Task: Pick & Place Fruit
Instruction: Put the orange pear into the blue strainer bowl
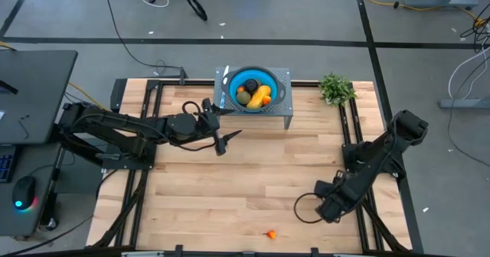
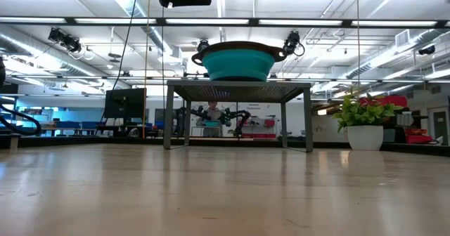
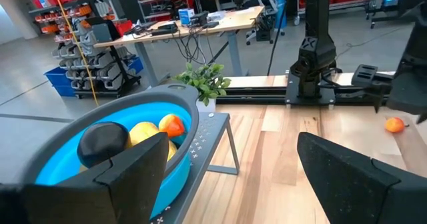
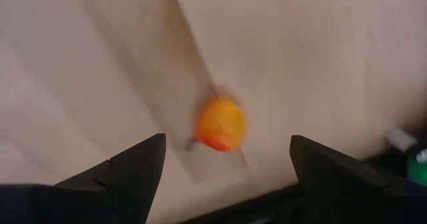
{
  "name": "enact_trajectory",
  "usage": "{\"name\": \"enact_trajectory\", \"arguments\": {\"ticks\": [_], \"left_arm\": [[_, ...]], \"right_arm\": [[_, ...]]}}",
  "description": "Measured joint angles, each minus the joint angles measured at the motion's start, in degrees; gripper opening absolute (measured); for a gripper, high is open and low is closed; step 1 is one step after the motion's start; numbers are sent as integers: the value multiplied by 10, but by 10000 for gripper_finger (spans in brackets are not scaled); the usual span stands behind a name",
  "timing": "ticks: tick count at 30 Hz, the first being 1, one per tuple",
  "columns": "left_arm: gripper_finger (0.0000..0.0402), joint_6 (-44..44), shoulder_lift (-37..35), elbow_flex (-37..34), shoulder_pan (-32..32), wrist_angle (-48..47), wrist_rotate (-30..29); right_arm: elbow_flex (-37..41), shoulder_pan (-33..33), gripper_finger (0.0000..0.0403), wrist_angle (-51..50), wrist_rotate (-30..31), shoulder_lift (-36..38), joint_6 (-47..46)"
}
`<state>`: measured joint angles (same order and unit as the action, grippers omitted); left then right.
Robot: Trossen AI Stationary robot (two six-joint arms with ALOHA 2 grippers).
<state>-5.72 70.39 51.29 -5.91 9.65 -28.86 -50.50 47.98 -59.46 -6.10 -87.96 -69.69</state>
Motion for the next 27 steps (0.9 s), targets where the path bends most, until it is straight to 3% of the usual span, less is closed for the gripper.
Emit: {"name": "enact_trajectory", "arguments": {"ticks": [7, 18, 27], "left_arm": [[340, 1, 0, 0, 0, 0, 0], [340, -1, 0, 0, 0, 0, -2], [340, -1, 0, 0, 0, -2, -2]], "right_arm": [[31, 23, 330, 2, -25, 0, -36], [31, 24, 330, 29, 41, 0, -34], [33, 24, 330, 47, 55, -2, -36]]}}
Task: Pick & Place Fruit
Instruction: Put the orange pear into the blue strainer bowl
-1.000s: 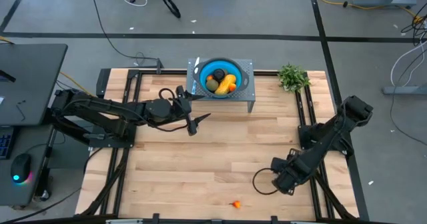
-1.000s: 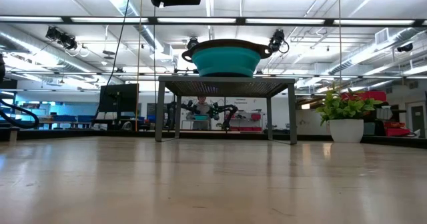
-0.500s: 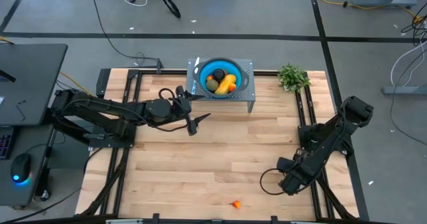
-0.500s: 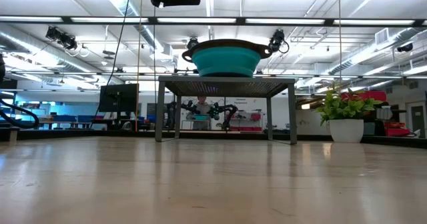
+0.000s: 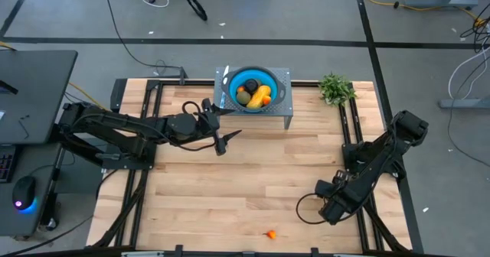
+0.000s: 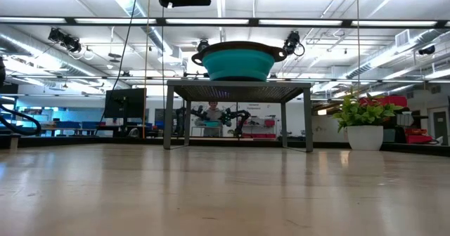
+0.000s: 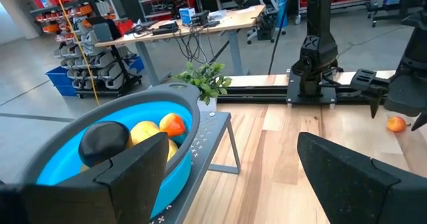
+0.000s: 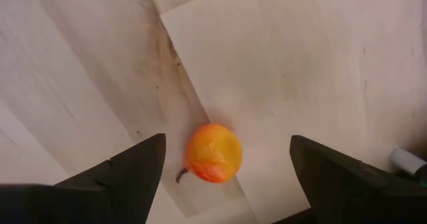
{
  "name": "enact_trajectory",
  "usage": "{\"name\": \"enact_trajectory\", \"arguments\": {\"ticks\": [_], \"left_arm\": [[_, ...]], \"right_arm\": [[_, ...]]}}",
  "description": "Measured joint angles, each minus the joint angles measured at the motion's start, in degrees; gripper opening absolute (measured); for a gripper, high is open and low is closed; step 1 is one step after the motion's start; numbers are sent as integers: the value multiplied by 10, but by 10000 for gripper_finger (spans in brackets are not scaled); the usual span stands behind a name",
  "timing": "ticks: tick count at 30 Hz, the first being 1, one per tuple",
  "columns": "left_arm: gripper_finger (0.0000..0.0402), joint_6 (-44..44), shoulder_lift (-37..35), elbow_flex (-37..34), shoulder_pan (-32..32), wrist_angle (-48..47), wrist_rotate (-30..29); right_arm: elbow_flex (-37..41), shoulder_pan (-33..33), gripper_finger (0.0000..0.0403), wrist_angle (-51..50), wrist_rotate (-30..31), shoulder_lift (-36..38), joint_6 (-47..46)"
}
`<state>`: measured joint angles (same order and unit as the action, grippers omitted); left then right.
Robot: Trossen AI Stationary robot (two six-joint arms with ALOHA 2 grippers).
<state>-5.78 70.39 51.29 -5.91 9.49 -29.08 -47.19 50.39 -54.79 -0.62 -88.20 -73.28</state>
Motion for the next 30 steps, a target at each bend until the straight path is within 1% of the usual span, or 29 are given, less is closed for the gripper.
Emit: {"name": "enact_trajectory", "arguments": {"ticks": [3, 8, 24, 27, 30], "left_arm": [[340, 0, 0, 0, 0, -2, 0], [340, 0, 0, 0, 0, -2, 0], [340, 0, 0, 0, 0, -2, 0], [340, 0, 0, 0, 0, -2, 0], [340, 0, 0, 0, 0, -2, 0]], "right_arm": [[14, 0, 330, 9, 1, -2, -1], [44, 0, 330, 34, -24, -1, -20], [47, 0, 330, 43, -26, -1, -23], [47, 0, 323, 45, -26, -1, -23], [47, 0, 306, 48, -27, -1, -23]]}}
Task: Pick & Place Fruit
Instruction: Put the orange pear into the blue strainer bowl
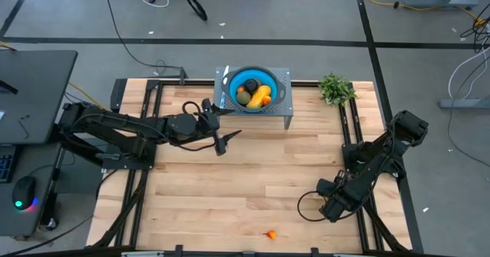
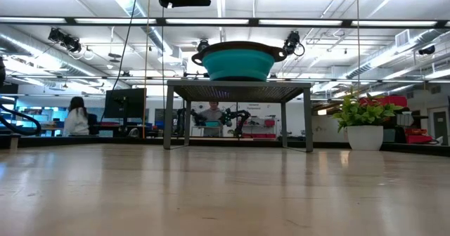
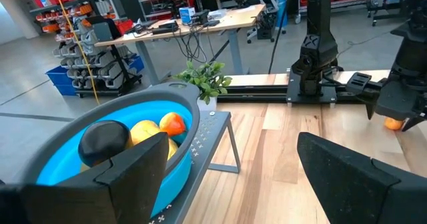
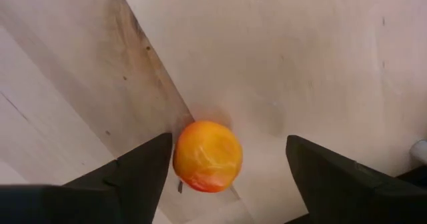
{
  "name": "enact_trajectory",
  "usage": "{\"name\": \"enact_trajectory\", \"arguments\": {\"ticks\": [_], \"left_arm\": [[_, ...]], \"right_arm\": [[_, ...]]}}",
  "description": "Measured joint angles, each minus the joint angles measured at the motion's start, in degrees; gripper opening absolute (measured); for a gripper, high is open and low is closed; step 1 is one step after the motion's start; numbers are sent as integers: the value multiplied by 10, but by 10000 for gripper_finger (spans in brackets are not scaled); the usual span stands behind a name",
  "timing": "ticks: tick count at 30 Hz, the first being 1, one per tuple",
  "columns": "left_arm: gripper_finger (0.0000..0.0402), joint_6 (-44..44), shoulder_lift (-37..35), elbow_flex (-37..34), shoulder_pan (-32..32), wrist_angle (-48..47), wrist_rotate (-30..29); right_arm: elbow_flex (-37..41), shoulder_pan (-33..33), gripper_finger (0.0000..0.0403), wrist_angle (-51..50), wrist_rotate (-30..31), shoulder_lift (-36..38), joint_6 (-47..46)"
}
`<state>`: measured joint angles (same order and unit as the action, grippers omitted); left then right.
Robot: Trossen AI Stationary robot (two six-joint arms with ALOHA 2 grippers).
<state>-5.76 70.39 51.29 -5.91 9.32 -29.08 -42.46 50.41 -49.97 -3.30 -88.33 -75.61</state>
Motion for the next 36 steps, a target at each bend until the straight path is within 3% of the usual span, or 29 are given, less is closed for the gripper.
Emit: {"name": "enact_trajectory", "arguments": {"ticks": [12, 36], "left_arm": [[340, 0, 0, 0, 0, 0, 0], [340, 0, 0, 0, 0, 0, -2]], "right_arm": [[0, 0, 253, 11, -10, 0, 0], [0, -35, 249, 76, -59, 6, 41]]}}
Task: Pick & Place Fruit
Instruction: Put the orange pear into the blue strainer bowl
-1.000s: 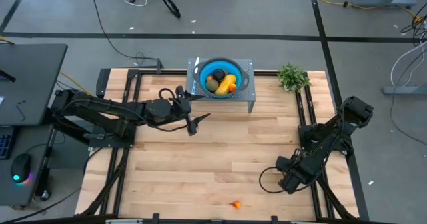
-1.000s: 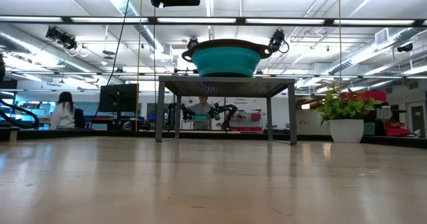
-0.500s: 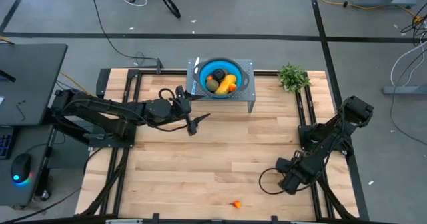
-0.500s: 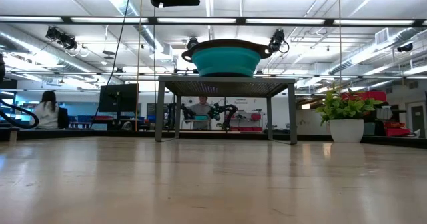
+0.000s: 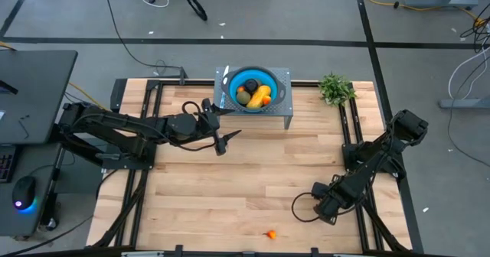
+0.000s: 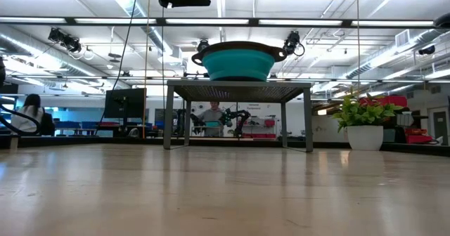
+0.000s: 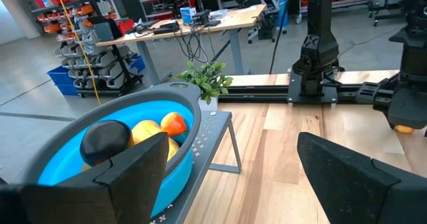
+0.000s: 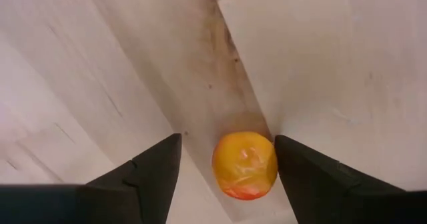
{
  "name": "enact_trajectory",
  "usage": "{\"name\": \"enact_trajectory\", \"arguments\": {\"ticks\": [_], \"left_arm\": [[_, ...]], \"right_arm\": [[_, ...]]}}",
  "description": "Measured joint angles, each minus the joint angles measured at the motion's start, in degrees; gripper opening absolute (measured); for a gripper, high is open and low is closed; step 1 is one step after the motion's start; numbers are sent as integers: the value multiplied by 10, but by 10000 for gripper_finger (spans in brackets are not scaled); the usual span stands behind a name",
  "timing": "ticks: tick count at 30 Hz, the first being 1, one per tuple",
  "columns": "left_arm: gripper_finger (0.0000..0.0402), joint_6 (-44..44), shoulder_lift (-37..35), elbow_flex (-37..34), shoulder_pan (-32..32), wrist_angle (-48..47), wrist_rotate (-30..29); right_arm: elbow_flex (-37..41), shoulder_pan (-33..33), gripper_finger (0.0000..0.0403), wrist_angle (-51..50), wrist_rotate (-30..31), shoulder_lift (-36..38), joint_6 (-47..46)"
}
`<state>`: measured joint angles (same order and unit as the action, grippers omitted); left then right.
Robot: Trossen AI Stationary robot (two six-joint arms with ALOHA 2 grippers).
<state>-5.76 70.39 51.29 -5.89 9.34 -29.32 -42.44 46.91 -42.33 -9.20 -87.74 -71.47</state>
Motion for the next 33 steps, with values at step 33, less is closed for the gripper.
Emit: {"name": "enact_trajectory", "arguments": {"ticks": [33], "left_arm": [[340, 0, 0, 0, 0, 0, 0]], "right_arm": [[-1, 15, 187, -26, 1, 0, 4]]}}
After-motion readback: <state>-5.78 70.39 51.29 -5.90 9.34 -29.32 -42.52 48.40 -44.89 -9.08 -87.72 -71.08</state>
